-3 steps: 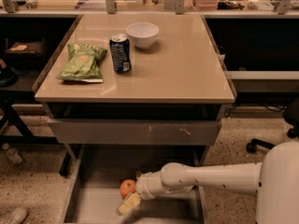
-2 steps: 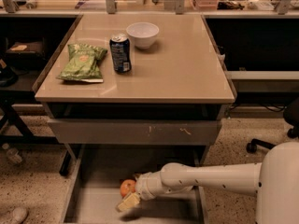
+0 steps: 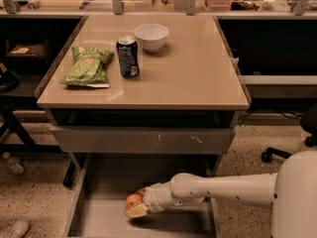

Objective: Pick orange from middle drawer and place on counter

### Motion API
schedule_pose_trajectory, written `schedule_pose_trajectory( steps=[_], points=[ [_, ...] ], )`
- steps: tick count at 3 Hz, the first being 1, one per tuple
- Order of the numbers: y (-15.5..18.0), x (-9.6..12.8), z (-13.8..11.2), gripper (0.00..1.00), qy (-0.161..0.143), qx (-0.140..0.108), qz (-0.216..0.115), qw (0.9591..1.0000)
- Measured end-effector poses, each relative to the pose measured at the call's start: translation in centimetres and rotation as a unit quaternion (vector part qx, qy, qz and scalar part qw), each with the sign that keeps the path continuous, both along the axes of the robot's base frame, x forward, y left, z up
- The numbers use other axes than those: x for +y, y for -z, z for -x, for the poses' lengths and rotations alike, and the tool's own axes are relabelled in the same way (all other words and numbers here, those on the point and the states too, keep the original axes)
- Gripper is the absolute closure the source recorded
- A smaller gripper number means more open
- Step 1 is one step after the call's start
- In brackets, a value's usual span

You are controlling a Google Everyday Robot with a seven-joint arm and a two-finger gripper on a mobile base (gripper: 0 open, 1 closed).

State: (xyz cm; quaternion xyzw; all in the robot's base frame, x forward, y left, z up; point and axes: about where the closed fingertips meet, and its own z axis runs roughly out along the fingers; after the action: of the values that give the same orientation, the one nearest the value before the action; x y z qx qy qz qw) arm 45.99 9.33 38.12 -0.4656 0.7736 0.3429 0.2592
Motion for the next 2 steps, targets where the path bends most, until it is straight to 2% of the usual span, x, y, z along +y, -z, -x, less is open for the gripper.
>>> schedule_pose_trajectory(
  steps=[1,2],
  points=[
    [-0.3,0.0,0.1,0.85,-0.002,0.003,-0.001,1.0000],
    [-2.8,-0.9,0.2,1.00,0.010,0.025,-0.007,0.9996]
  ],
)
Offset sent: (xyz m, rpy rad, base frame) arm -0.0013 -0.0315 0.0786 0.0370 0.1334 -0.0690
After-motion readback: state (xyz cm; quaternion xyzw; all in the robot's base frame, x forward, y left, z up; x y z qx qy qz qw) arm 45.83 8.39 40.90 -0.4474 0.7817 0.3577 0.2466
